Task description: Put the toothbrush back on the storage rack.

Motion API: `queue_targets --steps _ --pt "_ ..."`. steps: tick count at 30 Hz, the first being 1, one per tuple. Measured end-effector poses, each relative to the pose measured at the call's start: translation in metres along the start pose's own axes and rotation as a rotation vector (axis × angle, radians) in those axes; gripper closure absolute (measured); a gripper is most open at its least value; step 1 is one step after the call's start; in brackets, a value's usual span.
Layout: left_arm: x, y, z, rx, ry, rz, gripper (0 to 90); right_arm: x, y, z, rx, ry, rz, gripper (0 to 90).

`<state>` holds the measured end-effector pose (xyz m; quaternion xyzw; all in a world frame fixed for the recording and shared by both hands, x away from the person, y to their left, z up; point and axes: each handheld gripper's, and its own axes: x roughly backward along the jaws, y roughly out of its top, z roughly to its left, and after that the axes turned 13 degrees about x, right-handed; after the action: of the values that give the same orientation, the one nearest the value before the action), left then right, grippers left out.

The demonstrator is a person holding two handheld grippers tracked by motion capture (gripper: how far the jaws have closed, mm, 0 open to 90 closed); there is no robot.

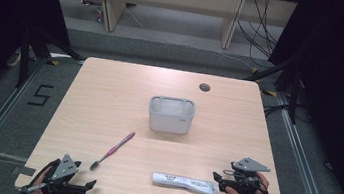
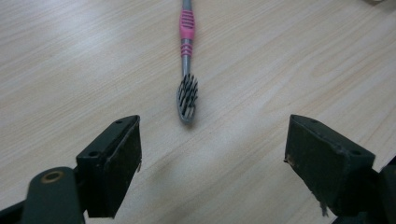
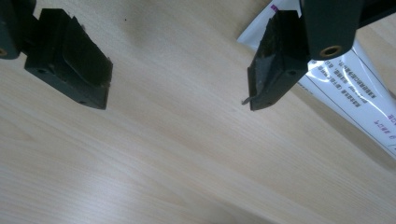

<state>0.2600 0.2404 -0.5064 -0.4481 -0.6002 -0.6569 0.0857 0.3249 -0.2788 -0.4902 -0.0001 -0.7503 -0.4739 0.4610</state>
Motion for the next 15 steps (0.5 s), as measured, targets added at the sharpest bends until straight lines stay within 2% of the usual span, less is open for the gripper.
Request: queue_targets --steps 2,4,6,8,9,13,15 --pt "0.0 0.0 -0.0001 0.001 0.001 0.0 18.3 -0.0007 -0.0006 -0.0005 0.014 -0.009 -0.004 23.0" --pt "-0.0001 -0.0001 -0.0001 0.0 0.0 -0.001 18.3 -0.0001 -0.0009 -0.0007 0.028 -0.042 -0.01 23.4" --pt "-0.0008 -0.0006 -0.0001 0.0 0.0 -0.016 18.2 -0.0001 -0.0007 -0.0005 0.026 -0.041 -0.011 23.7" --pt "0.0007 0.0012 0.0003 0.01 -0.004 -0.004 18.0 -0.0005 -0.0004 0.0002 0.011 -0.028 -0.007 23.7" --pt "-0.0006 0.0012 -0.0007 0.04 -0.018 -0.023 17.9 -0.0002 0.0 0.0007 0.003 -0.025 -0.004 23.7" --pt "0.0024 0.0038 0.0014 0.047 -0.014 -0.021 17.1 -0.0003 -0.0005 -0.0001 0.023 -0.039 -0.007 23.9" --pt "0.0031 0.0065 0.0015 0.056 -0.015 -0.02 17.2 -0.0007 0.0 0.0008 -0.003 -0.018 0.0 24.0"
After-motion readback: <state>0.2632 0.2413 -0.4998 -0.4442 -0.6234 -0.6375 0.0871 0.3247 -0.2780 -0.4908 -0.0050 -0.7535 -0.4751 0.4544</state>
